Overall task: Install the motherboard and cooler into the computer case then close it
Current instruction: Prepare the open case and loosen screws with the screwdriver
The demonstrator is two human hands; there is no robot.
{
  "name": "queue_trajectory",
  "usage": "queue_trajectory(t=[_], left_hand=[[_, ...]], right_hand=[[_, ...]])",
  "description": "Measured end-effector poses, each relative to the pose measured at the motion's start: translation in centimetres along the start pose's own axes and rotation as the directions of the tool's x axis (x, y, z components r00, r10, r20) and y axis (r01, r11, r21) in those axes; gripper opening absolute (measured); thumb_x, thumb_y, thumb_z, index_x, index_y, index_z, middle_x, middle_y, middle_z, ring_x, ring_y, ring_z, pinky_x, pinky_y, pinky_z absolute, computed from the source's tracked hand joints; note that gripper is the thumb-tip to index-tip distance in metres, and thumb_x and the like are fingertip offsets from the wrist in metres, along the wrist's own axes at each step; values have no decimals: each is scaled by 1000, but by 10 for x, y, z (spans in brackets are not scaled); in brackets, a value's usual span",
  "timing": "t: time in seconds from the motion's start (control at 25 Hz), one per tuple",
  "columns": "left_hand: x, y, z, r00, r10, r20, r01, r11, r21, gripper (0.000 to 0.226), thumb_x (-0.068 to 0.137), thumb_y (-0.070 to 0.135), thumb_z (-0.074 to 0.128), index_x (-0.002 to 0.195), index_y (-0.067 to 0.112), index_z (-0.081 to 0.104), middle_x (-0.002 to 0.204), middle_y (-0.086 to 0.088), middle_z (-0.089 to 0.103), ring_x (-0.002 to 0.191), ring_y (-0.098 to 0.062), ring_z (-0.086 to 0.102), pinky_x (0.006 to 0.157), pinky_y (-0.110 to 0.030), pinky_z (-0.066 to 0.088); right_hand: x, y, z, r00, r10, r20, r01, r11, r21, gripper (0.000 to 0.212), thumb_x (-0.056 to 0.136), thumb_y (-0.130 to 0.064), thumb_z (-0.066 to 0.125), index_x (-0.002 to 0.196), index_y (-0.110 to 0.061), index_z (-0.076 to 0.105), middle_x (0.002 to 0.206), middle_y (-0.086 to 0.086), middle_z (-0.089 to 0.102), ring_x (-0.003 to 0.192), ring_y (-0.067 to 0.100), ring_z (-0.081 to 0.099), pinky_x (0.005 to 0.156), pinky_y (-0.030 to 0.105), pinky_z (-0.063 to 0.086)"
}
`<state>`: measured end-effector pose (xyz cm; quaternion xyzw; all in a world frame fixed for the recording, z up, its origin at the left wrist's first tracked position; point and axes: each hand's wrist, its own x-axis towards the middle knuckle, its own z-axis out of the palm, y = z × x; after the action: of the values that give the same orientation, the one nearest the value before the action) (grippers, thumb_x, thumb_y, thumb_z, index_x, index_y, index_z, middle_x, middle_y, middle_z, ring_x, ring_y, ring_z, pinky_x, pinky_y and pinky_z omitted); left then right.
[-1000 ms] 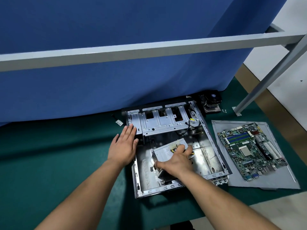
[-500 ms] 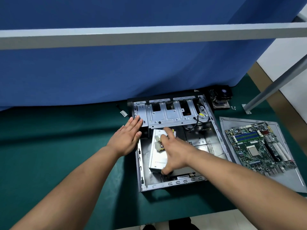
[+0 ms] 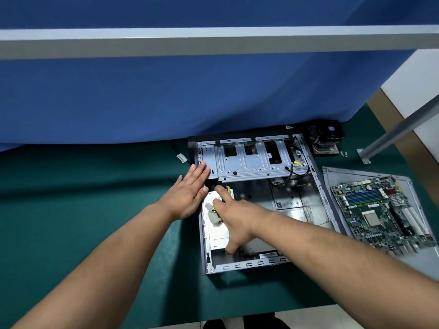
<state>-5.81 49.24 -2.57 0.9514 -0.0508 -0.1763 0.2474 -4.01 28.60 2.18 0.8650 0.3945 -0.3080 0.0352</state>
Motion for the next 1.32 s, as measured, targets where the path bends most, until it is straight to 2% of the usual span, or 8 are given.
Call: queue_trajectory(t=[0.2,0.68,0.84,0.92,1.0,1.12,1.2,1.32], left_hand=[[0,0,3,1000,-8,-12,8,1000,7,60,110,46,21,163,36,-5,167,21,-20,149,-2,-24,125,-40,-4],[1,-4,7,1000,1,-31,0,1000,18,60,108,50,18,162,40,-6,166,23,-21,153,-7,-22,126,-42,-3],[0,-1,5,998,-25,-54,29,997,73,59,108,51,18,162,41,-3,166,24,-17,153,-7,-20,128,-45,0],[-6,4,11,987,-58,-147,57,998,-9,57,109,46,26,163,39,9,168,22,-8,156,-11,-14,128,-43,6],[-17,12,22,948,-129,-291,77,980,-185,54,110,37,37,162,36,23,170,18,3,158,-12,-4,125,-37,12],[-32,25,44,902,-213,-376,78,936,-344,52,109,31,42,160,36,30,169,21,8,156,-5,7,123,-31,14],[-39,32,57,918,-233,-322,80,901,-425,52,110,30,41,160,36,29,166,29,3,146,16,10,118,-22,18],[-47,44,75,922,-260,-286,91,865,-493,55,110,28,36,161,41,20,161,40,-8,128,38,5,109,-13,20]], right_hand=[[-3,6,8,999,-42,-24,45,992,119,102,53,-49,95,129,-15,35,167,1,-22,111,38,64,72,26,39],[-9,10,16,997,-61,-42,69,973,221,101,54,-47,94,129,-14,35,165,-8,-23,108,31,63,70,24,37],[-9,13,21,996,-69,-51,82,944,320,99,58,-49,95,129,-14,35,163,-17,-25,131,24,51,90,27,46],[-6,13,26,994,-45,-103,91,863,496,72,69,-44,90,115,-13,43,162,-26,-16,140,16,42,104,29,42],[-5,13,30,987,50,-150,65,736,674,45,85,-38,78,109,-11,51,162,-27,-4,138,13,42,105,29,36],[-1,18,39,967,208,-148,-21,642,767,52,94,-34,68,134,-16,41,160,-9,19,126,14,49,110,31,39],[2,19,45,958,267,-108,-54,532,845,57,95,-36,67,137,-26,29,149,-3,41,126,19,53,110,42,45],[10,19,46,930,367,-8,-131,352,927,73,91,-55,65,149,-28,30,150,-4,49,135,23,52,112,46,44]])
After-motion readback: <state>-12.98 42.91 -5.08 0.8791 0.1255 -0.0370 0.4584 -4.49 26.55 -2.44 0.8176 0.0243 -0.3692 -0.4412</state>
